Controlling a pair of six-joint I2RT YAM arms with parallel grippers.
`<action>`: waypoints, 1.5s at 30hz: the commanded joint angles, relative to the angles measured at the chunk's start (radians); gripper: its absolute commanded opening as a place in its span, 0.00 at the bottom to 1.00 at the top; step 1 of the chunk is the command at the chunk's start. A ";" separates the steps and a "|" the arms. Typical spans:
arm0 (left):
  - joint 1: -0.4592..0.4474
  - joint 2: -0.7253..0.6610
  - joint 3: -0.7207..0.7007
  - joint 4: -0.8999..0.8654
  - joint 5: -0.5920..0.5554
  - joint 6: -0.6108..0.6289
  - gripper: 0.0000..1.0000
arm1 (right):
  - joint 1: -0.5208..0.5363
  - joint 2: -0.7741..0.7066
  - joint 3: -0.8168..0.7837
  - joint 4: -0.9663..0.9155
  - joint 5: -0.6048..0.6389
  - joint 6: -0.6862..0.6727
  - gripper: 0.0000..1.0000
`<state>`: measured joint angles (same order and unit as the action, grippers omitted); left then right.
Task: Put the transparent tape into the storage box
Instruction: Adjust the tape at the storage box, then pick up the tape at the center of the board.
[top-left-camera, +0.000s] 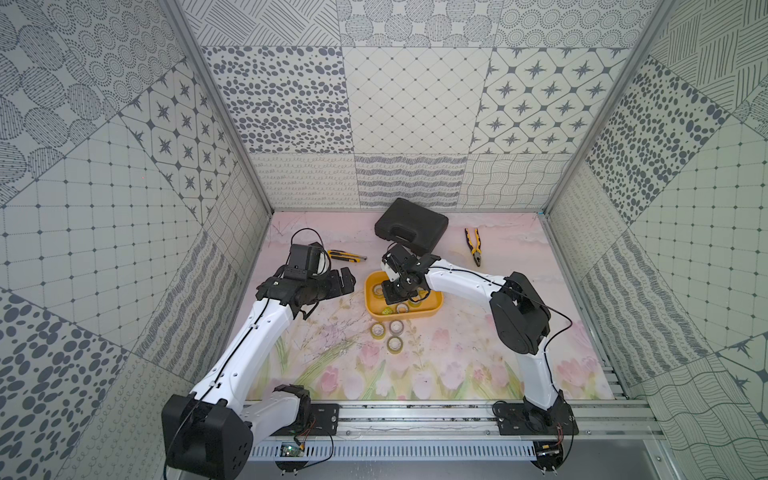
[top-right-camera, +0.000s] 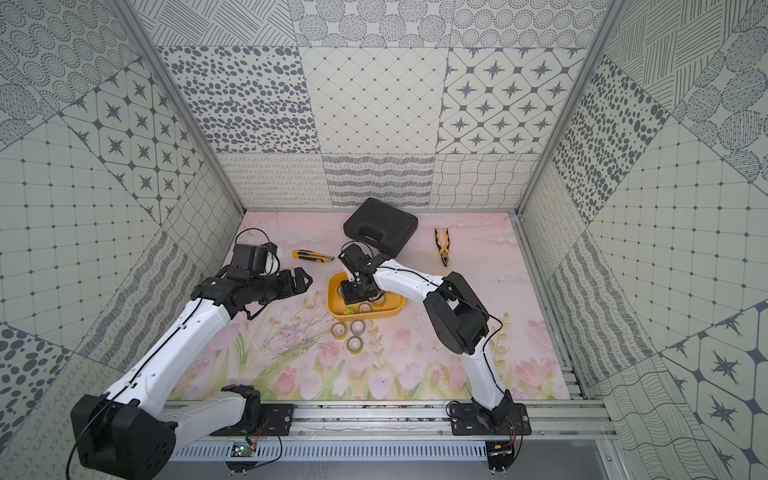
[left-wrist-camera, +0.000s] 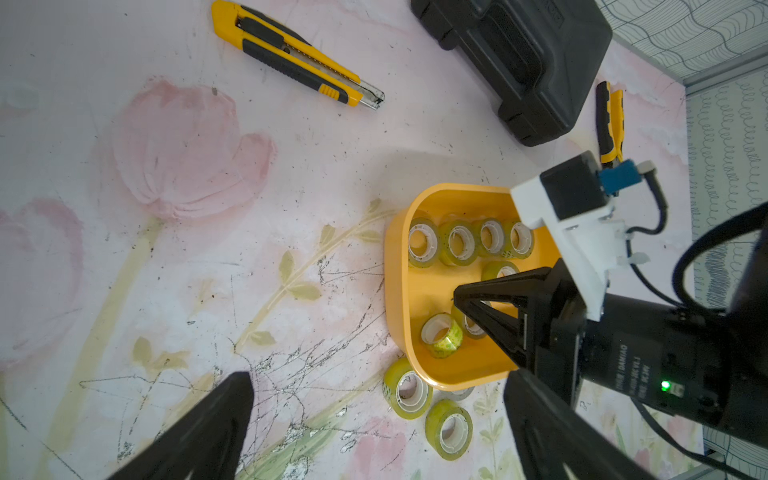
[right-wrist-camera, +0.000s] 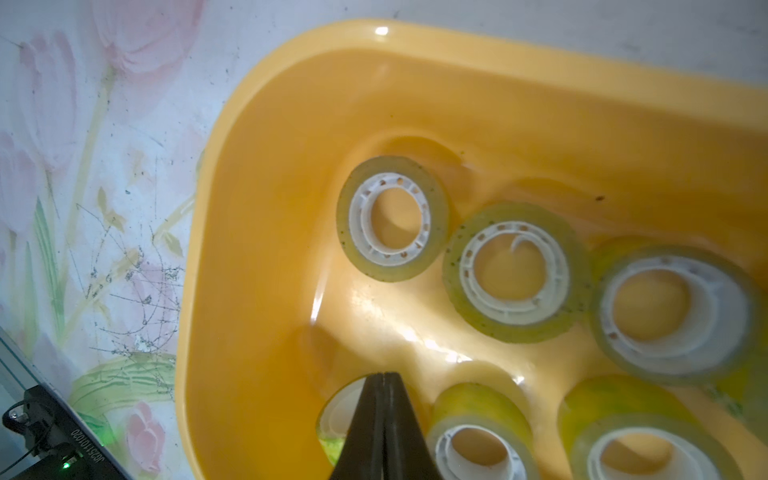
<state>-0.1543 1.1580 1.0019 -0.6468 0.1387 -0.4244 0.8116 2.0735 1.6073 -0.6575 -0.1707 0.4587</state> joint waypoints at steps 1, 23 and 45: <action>0.000 -0.007 0.000 -0.010 0.014 0.000 0.99 | -0.015 -0.059 -0.042 0.030 0.019 -0.021 0.18; 0.001 0.001 0.003 -0.011 -0.005 0.007 0.99 | 0.088 -0.573 -0.546 0.151 0.092 0.134 0.46; 0.001 0.007 0.004 -0.013 -0.001 0.007 0.99 | 0.211 -0.322 -0.517 0.220 0.114 0.206 0.46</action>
<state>-0.1543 1.1610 1.0019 -0.6468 0.1310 -0.4240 1.0111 1.7275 1.0550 -0.4595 -0.0738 0.6598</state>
